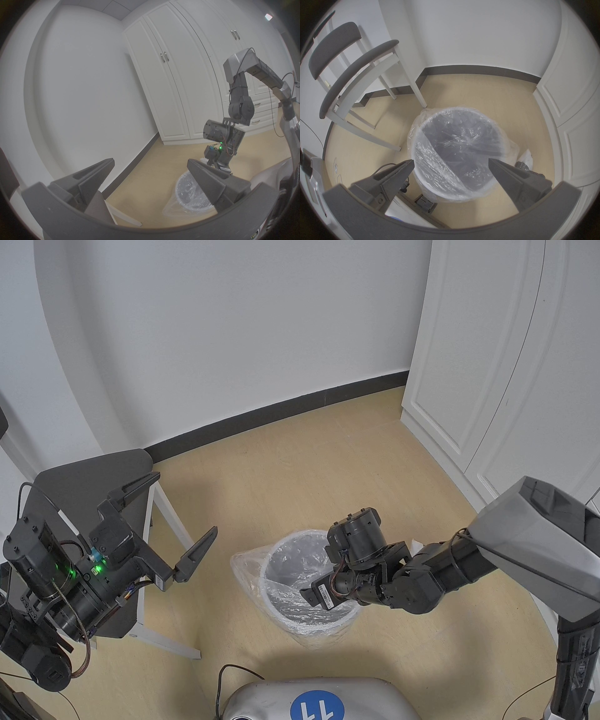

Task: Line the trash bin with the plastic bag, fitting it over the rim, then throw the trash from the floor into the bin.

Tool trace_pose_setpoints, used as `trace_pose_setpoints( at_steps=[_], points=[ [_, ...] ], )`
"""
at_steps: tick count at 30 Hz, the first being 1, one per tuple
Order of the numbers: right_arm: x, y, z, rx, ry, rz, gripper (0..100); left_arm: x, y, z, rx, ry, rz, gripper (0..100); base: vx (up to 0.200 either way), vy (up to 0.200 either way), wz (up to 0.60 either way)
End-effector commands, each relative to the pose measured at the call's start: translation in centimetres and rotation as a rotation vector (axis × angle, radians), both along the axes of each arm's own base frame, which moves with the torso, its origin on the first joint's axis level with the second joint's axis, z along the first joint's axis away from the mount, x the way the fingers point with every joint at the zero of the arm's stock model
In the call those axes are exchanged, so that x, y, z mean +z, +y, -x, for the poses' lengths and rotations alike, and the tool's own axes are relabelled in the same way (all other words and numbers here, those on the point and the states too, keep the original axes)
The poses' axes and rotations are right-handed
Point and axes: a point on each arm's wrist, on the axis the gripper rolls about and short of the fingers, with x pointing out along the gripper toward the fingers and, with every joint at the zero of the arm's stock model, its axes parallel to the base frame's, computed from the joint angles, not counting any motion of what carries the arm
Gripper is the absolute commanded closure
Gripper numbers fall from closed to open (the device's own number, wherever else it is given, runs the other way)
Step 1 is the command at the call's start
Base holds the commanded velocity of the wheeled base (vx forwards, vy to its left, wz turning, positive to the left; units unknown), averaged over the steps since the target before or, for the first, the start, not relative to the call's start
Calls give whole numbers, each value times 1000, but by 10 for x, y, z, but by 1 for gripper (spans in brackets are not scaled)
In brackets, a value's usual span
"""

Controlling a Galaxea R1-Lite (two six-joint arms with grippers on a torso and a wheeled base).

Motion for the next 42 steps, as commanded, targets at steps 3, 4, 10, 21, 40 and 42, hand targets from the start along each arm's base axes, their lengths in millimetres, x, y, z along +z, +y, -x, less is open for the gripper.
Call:
trace_pose_setpoints(
  at_steps=[3, 4, 10, 21, 40, 42],
  points=[
    [-40, 3, -21, 47, 75, 27, 0, -2, 2, -4, 18, 6, -9, 0, 0, 0, 0],
    [-41, 3, -21, 63, 83, 23, 0, -3, 2, -5, 18, 9, -10, 0, 0, 0, 0],
    [-57, 8, -22, 91, 100, 34, 0, -8, 0, -10, 18, 25, -21, 0, 0, 0, 0],
    [-70, 20, -22, 123, 58, 19, 100, -8, 0, -10, 25, 28, -19, 0, 0, 0, 0],
    [-72, 46, 36, 243, 75, 53, 100, -8, 1, -10, 29, 26, -22, 0, 0, 0, 0],
    [-77, 49, 42, 259, 67, 51, 100, -8, 1, -10, 29, 27, -24, 0, 0, 0, 0]
  ],
)
